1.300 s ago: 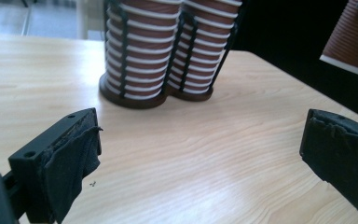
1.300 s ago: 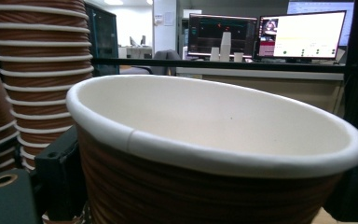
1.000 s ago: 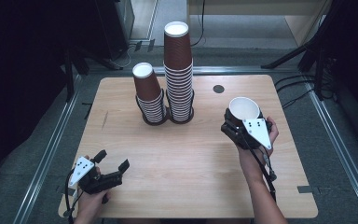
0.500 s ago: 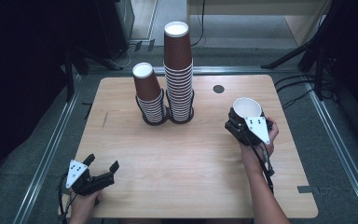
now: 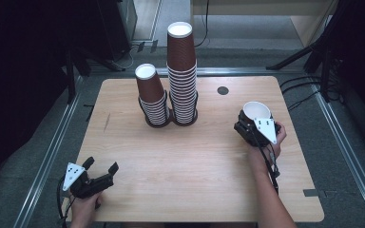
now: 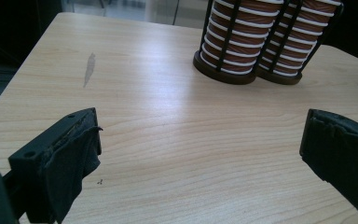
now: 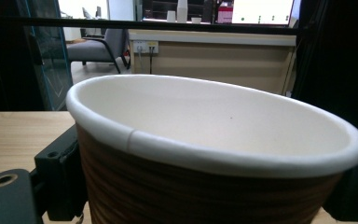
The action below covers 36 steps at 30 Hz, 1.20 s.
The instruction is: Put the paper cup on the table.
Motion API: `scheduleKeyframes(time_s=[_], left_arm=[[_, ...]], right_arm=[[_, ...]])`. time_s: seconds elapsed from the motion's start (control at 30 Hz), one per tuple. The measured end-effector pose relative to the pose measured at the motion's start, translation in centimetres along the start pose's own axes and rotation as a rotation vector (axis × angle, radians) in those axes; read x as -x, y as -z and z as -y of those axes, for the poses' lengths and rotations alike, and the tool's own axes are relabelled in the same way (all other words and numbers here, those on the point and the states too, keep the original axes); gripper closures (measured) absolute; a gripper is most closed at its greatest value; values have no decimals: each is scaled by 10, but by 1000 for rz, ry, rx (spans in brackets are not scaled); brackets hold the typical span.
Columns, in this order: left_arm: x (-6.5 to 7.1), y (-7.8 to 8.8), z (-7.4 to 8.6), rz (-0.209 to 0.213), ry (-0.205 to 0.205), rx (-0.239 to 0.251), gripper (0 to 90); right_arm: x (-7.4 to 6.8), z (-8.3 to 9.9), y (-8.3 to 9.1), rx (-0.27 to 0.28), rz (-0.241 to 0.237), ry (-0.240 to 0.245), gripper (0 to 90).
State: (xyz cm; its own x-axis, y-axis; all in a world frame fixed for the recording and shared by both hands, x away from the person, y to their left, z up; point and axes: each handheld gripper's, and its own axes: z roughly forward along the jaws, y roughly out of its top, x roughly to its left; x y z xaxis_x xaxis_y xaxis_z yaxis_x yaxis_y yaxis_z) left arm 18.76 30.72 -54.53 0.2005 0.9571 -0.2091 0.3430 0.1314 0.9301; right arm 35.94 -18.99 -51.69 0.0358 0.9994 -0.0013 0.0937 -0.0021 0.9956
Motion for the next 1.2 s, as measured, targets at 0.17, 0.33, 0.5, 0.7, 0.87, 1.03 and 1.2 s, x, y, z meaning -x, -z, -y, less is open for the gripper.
scheduleKeyframes(time_s=[0.17,0.33,0.5,0.7,0.87,1.03,1.2], left_arm=[[-1,0,0,5,6,-1,0],[0,0,0,5,5,-3,0],[-1,-1,0,5,8,-3,0],[-1,0,0,7,8,-4,0],[-1,-1,0,8,12,-5,0],[-1,0,0,8,12,-5,0],[-1,0,0,6,10,-3,0]], right_arm=[[9,1,-4,-2,5,7,91],[13,6,-7,-32,8,22,88],[13,10,-8,-46,8,53,86],[15,13,-11,-61,2,44,84],[14,15,-12,-77,0,60,83],[13,17,-11,-92,-14,74,81],[14,17,-10,-95,-15,71,80]])
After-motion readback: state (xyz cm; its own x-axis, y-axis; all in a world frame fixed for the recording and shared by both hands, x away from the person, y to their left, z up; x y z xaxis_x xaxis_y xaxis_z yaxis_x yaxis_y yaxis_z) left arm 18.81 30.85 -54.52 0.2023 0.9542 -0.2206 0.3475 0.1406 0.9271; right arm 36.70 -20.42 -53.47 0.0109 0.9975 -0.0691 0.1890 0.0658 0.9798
